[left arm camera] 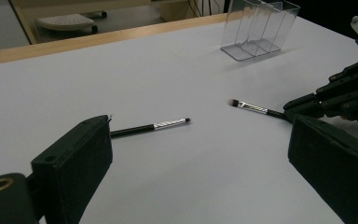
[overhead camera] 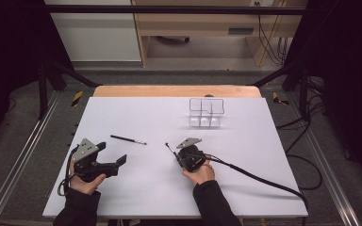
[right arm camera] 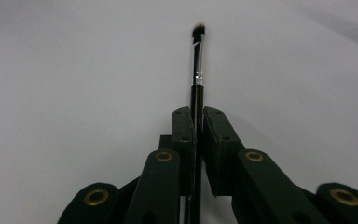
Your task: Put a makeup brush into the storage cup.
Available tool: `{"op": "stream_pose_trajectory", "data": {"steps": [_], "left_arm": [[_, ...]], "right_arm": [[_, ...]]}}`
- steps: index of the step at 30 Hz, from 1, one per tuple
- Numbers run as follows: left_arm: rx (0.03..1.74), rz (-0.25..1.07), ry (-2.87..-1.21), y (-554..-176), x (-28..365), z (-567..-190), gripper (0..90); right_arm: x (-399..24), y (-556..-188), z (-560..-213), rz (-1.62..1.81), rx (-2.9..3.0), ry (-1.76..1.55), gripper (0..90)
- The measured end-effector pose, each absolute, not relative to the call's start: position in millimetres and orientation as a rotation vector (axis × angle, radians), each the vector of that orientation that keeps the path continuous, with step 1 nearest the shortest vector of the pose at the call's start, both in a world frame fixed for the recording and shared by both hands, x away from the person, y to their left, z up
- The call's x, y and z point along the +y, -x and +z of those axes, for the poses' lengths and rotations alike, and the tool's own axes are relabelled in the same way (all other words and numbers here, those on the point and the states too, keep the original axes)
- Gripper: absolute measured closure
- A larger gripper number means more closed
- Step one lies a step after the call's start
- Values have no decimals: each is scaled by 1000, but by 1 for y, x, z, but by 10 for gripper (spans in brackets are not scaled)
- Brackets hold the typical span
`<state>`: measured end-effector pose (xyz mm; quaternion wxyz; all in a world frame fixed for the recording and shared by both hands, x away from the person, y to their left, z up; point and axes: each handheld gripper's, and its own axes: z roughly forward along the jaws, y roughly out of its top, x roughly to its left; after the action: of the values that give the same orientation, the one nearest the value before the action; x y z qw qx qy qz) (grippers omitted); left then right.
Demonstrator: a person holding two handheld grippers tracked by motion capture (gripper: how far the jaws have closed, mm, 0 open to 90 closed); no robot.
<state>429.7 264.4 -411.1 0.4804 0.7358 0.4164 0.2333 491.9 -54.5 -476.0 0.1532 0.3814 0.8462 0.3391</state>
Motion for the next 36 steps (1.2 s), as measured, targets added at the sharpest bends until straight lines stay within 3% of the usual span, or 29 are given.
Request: {"op": "stream_pose_trajectory", "data": {"steps": [11, 22, 36], "left_arm": [[1012, 569, -1800, -430, 264, -411, 56], [1009, 568, -1808, -430, 264, -411, 55], [1012, 563, -1807, -431, 265, -412, 55]], "right_arm": [[-59, -494, -472, 932, 2492, -1038, 830], [-65, -503, -437, 930, 2503, -1049, 642], [-43, -524, -428, 736, 2678, -1048, 611]]}}
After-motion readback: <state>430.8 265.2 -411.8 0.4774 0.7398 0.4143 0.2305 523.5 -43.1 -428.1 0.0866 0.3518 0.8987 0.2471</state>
